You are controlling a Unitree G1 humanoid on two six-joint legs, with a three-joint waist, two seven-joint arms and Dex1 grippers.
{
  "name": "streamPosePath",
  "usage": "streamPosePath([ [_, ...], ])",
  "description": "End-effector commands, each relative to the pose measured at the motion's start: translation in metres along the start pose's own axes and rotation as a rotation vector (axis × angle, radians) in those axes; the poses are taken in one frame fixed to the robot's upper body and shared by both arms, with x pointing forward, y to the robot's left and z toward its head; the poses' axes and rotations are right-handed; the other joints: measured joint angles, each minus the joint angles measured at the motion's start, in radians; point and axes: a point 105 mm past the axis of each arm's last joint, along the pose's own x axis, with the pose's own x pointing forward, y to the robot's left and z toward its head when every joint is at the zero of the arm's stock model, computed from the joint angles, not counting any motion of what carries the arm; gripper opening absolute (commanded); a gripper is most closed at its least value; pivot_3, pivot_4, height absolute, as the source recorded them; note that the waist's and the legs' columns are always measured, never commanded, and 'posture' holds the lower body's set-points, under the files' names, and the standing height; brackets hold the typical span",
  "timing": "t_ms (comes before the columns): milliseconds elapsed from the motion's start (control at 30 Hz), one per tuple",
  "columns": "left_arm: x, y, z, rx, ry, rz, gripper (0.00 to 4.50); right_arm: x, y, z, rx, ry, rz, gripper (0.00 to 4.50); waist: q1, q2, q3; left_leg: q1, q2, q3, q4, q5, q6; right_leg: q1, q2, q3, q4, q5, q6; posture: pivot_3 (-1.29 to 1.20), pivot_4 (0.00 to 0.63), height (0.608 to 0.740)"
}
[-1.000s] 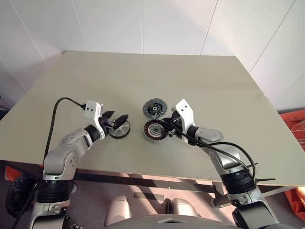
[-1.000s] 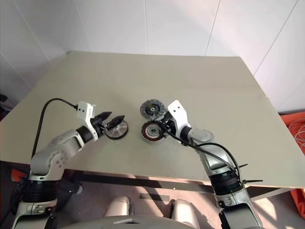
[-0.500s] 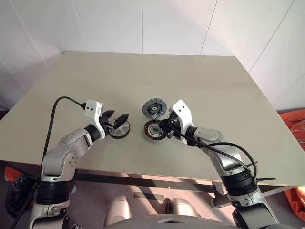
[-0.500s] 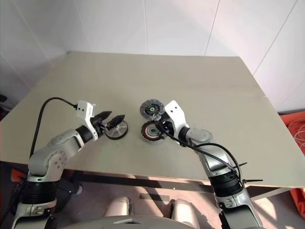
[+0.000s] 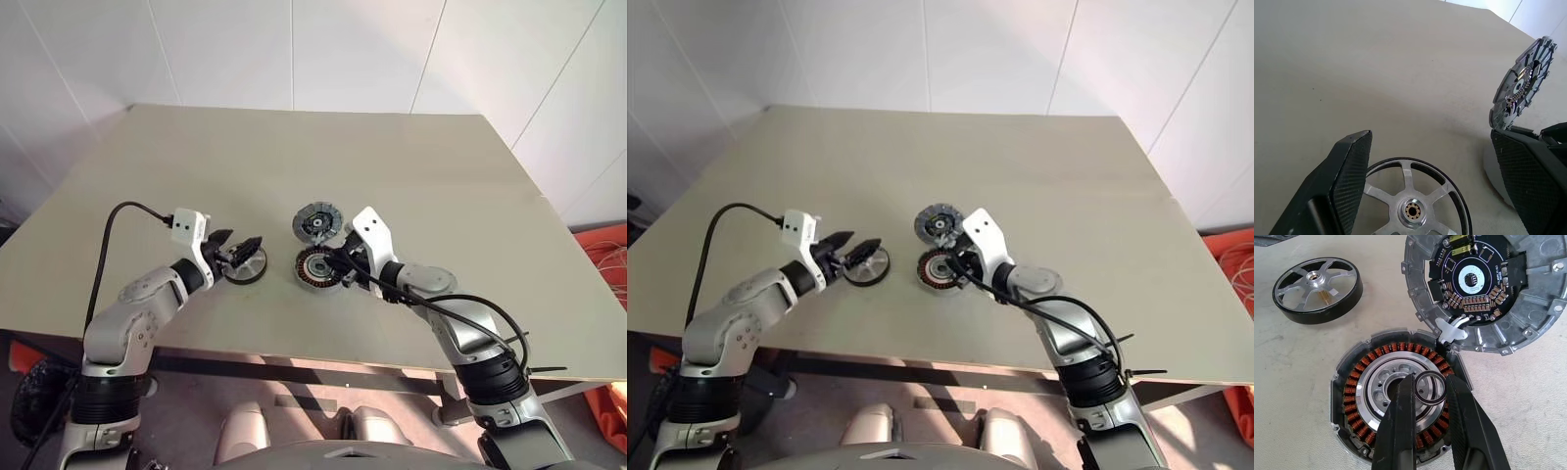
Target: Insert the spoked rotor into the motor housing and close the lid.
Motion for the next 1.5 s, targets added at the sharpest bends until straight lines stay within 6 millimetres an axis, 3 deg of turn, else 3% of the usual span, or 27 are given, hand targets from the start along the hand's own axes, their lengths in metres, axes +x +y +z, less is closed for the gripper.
streamPosePath([
  [33, -0.004, -0.001, 0.014, 0.036, -0.048, -0.008, 4.12, 0.000, 0.006, 0.016, -0.026, -0.057, 0.013, 0.56, 0.000, 0.000, 0.000, 0.000, 0.000, 0.000, 0.000, 0.000, 0.000, 0.000, 0.000, 0.000, 0.000, 0.000, 0.000, 0.00, 0.000, 0.740],
  [1167, -0.006, 0.000, 0.017, 0.053, -0.053, 0.003, 4.12, 0.006, 0.020, 0.014, 0.036, -0.063, 0.052, 0.56, 0.000, 0.000, 0.000, 0.000, 0.000, 0.000, 0.000, 0.000, 0.000, 0.000, 0.000, 0.000, 0.000, 0.000, 0.000, 0.00, 0.000, 0.740],
  [1500, -0.007, 0.000, 0.020, 0.057, -0.058, 0.011, 4.12, 0.009, 0.018, 0.018, 0.032, -0.077, 0.042, 3.87, 0.000, 0.000, 0.000, 0.000, 0.000, 0.000, 0.000, 0.000, 0.000, 0.000, 0.000, 0.000, 0.000, 0.000, 0.000, 0.00, 0.000, 0.740],
])
